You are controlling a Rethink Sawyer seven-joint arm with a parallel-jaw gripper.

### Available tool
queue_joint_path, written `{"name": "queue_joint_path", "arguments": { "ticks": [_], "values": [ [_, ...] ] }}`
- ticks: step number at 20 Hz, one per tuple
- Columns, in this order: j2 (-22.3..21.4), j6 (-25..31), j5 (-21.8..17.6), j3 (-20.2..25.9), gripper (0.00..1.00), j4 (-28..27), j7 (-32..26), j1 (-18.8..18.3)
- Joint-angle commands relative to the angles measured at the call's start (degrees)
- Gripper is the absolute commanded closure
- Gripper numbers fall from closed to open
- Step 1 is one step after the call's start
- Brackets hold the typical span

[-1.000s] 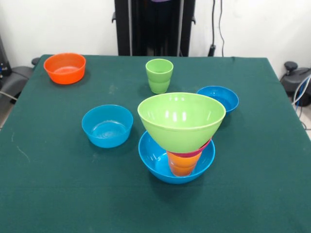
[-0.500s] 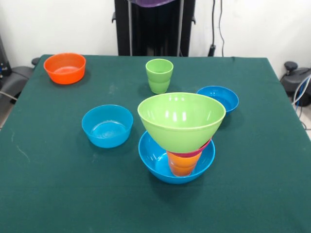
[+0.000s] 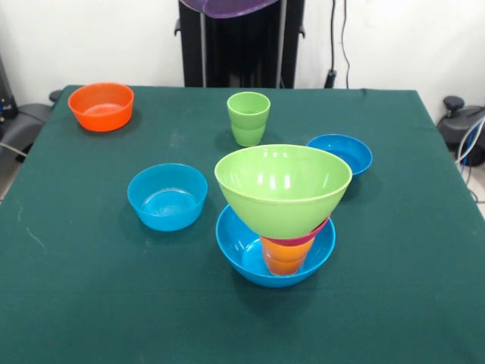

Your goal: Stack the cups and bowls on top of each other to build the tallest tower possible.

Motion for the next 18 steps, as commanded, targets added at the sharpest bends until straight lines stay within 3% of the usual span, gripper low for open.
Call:
{"name": "queue_joint_path", "arguments": {
  "ticks": [1, 18],
  "values": [
    [7.1, 7.9, -4.1, 5.2, 1.0, -7.8, -14.2, -0.5],
    [20.5, 9.4, -7.1, 5.4, 1.0, -26.8, -11.4, 2.5]
  ]
}}
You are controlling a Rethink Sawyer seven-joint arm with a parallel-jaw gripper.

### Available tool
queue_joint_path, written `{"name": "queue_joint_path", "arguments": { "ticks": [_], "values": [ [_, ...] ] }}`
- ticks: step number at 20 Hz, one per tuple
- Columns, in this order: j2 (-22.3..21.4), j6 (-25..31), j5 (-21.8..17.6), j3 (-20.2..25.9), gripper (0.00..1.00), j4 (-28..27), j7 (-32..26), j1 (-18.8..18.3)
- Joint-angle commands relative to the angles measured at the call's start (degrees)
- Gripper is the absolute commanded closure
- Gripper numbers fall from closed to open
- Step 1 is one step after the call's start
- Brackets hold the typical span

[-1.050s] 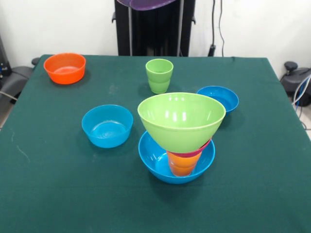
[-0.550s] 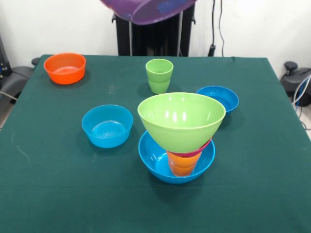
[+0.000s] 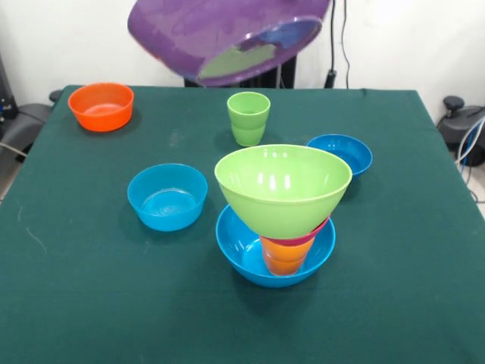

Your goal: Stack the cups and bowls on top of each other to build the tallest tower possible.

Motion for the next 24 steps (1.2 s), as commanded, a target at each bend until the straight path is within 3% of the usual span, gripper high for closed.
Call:
{"name": "queue_joint_path", "arguments": {
  "ticks": [1, 10, 12, 17, 24],
  "values": [
    [8.2, 7.0, -5.2, 3.2, 1.0, -9.6, -11.2, 2.3],
    [17.4, 11.2, -5.8, 4.9, 1.0, -25.1, -14.0, 4.1],
    [16.2, 10.2, -4.9, 4.2, 1.0, -23.0, -13.9, 3.9],
    [17.4, 10.5, -3.6, 3.9, 1.0, -23.8, -13.2, 4.8],
    [12.5, 9.9, 1.2, 1.8, 1.0, -11.8, -8.8, 4.7]
  ]
}}
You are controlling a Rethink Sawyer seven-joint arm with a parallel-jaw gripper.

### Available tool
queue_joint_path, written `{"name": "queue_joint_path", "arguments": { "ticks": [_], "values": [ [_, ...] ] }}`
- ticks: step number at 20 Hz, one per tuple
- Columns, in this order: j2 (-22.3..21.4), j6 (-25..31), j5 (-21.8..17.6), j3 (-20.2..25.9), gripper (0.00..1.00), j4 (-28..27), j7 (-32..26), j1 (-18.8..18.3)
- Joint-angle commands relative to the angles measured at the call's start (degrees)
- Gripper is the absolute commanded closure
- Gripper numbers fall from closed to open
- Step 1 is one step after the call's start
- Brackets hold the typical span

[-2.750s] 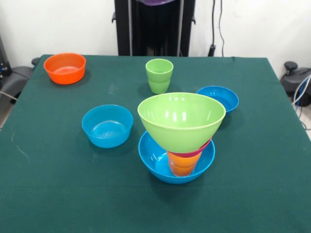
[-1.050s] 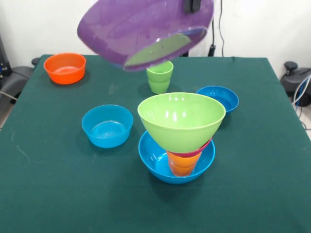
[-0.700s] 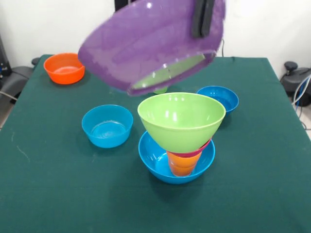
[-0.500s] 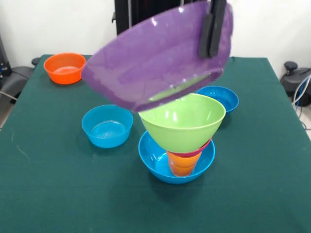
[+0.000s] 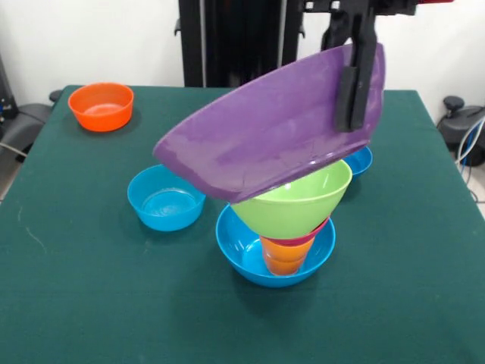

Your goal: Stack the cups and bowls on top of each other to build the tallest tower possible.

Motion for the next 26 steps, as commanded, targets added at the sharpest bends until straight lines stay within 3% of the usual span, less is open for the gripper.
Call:
{"name": "queue_joint_path", "arguments": {
  "ticks": [1, 8, 13, 26],
  "values": [
    [-3.2, 5.1, 1.5, 1.2, 1.0, 10.2, -8.8, 0.7],
    [-6.2, 4.1, 4.3, 0.6, 1.0, 18.1, -7.4, 0.0],
    [-7.9, 6.4, 6.9, 0.0, 1.0, 23.3, -5.1, -0.3],
    [-7.0, 2.7, 6.9, -2.5, 1.0, 29.9, -1.0, 0.3]
  ]
}}
